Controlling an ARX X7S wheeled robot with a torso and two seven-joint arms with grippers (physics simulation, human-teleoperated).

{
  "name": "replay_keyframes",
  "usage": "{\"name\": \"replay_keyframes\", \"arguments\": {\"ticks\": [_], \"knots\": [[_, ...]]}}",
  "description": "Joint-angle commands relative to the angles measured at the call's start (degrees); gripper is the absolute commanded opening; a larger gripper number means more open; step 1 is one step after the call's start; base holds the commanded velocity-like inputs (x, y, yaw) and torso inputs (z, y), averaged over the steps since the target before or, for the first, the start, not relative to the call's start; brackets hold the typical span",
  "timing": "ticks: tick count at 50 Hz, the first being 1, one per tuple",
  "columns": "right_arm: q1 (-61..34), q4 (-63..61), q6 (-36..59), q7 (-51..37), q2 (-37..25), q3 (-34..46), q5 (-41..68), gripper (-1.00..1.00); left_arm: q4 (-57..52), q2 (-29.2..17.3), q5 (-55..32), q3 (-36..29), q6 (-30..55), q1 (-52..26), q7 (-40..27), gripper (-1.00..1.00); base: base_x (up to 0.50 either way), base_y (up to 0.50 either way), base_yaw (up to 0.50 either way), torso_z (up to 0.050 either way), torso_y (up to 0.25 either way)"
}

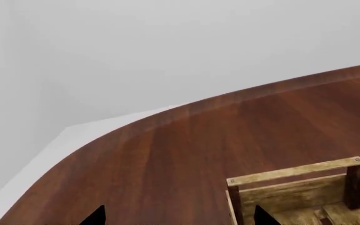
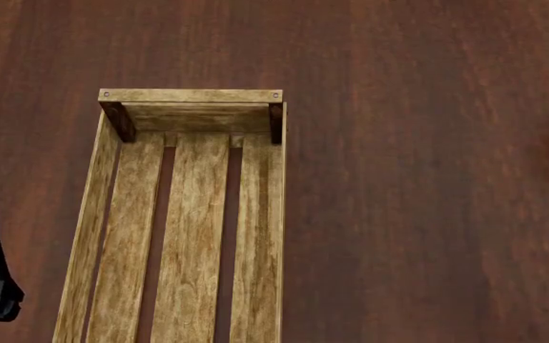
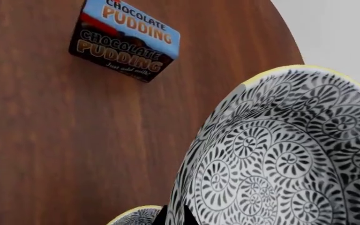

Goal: Stack the left bowl on the right bowl and place them in the tray.

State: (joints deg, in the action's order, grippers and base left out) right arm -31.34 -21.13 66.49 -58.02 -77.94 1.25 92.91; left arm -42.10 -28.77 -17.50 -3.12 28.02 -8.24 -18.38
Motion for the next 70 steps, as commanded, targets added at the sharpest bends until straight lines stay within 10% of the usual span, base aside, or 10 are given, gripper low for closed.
{"name": "replay_keyframes", "arguments": {"ticks": [1,15,70], "knots": [[7.1,0.3,-2.1,0.5,-0.5,-4.2,-1.5,-1.0,-0.2,-0.2,-0.3,0.0,0.2,0.0,-0.1,1.0,0.0,0.0,0.0,0.0,0.0],[19.6,-0.9,-0.8,1.1,1.5,-16.9,-2.1,-1.0,-1.0,-0.4,-0.8,0.2,0.6,0.2,-0.3,1.0,0.0,0.0,0.0,0.0,0.0],[34.6,2.5,-8.2,12.9,13.0,-19.8,-18.4,-1.0,0.1,0.2,-1.6,0.0,0.3,-0.1,-1.5,1.0,0.0,0.0,0.0,0.0,0.0]]}}
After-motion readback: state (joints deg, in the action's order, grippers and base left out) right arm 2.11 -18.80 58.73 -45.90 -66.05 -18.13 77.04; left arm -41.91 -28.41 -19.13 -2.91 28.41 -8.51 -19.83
